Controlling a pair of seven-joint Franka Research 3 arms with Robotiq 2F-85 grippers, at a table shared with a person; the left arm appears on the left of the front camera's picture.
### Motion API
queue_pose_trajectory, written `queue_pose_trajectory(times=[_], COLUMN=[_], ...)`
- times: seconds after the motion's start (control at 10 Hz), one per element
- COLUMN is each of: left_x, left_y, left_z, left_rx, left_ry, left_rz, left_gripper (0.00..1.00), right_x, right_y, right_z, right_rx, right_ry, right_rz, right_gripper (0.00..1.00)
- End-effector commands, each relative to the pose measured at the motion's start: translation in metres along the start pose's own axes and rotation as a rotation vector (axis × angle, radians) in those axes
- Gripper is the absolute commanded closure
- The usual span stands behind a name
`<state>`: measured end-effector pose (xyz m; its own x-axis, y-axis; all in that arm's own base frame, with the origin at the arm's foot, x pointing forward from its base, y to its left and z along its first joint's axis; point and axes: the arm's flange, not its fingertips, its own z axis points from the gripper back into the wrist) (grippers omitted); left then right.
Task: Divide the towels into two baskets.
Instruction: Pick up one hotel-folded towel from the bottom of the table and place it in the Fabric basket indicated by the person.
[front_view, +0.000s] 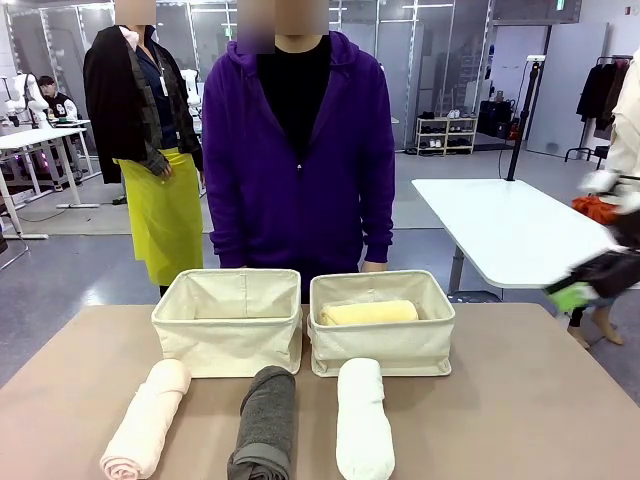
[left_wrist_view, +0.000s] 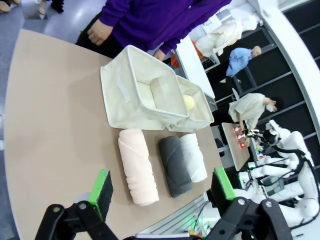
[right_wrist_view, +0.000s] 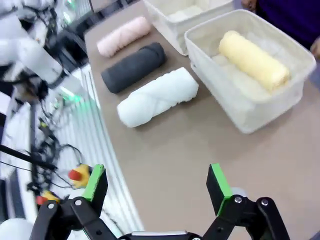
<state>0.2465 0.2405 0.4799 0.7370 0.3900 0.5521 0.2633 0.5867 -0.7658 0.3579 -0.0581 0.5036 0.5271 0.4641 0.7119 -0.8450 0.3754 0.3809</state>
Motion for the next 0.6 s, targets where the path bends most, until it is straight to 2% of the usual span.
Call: queue_pose_trajectory(times=[0.0, 0.2, 0.3, 0.5], left_x=[-0.001, -0.001, -0.001, -0.001], left_y=[-0.001, -0.001, -0.001, -0.001], left_z=[0.003, 0.003, 0.003, 0.003], left_rx=[-0.019, -0.019, -0.019, -0.019], left_ry=[-0.009, -0.009, -0.009, -0.009], left_rz=[-0.005, -0.005, -0.005, -0.005], left_gripper=[0.00, 0.00, 0.00, 0.00], right_x=[-0.049, -0.102, -0.134, -0.181], right_y=[-0.015, 0.003, 0.013, 0.028], right_z=[0.049, 0.080, 0.086, 0.083], right_rx=[0.054, 0.104, 0.124, 0.162], right_ry=[-0.153, -0.196, -0.211, -0.267], right_rz=[-0.264, -0.438, -0.592, -0.751], right_gripper=[0.00, 0.00, 0.00, 0.00])
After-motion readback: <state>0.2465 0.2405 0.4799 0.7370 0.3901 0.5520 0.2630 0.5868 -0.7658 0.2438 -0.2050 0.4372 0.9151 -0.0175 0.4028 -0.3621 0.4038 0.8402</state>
